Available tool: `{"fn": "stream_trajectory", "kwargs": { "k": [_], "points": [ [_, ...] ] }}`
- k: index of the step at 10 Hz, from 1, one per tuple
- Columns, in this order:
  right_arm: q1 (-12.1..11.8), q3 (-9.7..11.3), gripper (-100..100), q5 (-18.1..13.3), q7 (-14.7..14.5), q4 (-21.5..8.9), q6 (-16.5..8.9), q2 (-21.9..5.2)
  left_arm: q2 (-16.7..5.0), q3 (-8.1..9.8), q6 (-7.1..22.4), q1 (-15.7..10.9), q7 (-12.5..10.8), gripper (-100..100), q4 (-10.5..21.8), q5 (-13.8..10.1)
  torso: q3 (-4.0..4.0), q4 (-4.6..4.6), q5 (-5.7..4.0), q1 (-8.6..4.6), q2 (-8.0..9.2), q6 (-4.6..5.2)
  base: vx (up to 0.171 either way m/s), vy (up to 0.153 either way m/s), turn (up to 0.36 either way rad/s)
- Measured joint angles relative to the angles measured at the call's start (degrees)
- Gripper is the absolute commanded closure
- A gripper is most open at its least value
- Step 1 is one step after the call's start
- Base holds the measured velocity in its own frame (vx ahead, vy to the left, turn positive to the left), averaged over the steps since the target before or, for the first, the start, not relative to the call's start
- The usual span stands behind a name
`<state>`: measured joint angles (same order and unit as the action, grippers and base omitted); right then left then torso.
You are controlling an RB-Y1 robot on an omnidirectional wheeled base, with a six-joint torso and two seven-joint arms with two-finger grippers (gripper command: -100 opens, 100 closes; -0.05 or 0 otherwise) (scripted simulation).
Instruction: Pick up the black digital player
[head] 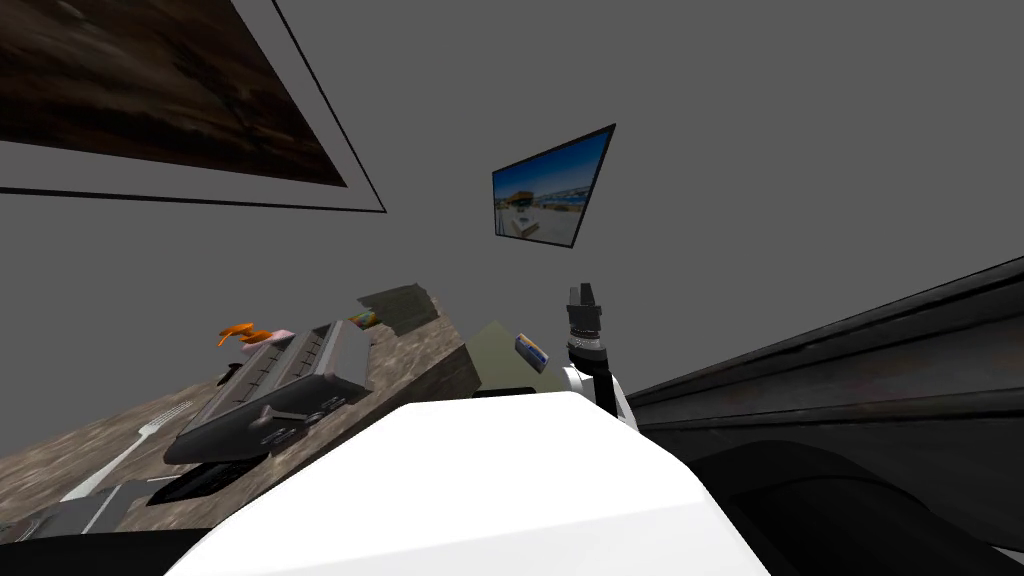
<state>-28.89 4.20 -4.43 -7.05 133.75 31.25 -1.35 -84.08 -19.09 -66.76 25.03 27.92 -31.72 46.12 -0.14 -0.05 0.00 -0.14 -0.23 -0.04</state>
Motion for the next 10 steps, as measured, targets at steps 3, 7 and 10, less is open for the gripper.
{"fn": "stream_trajectory", "kwargs": {
  "k": [3, 7, 10],
  "points": [
    [0.00, 0.00, 0, 0.00, 0.00, 0.00, 0.00, 0.00, -0.17, -0.47, -1.54, 0.22, 0.34, -100, 2.76, 1.40, 0.01, 0.01, -0.01, -0.05, -0.01, 0.01, 0.068, -0.029, -0.067],
    [0.00, 0.00, 0, 0.00, 0.00, 0.00, 0.00, 0.00, -0.45, -1.00, -4.94, -1.07, 1.73, -100, 8.27, 3.46, 0.01, 0.00, -0.01, -0.07, 0.02, -0.01, 0.062, -0.030, -0.037],
    [0.01, 0.00, 0, 0.00, 0.00, 0.00, 0.00, 0.00, -0.47, -0.95, -4.65, -0.11, 1.60, -100, 7.98, 3.41, 0.14, 0.06, 0.02, 0.05, 0.23, -0.01, -0.006, 0.004, 0.024]
  ]
}}
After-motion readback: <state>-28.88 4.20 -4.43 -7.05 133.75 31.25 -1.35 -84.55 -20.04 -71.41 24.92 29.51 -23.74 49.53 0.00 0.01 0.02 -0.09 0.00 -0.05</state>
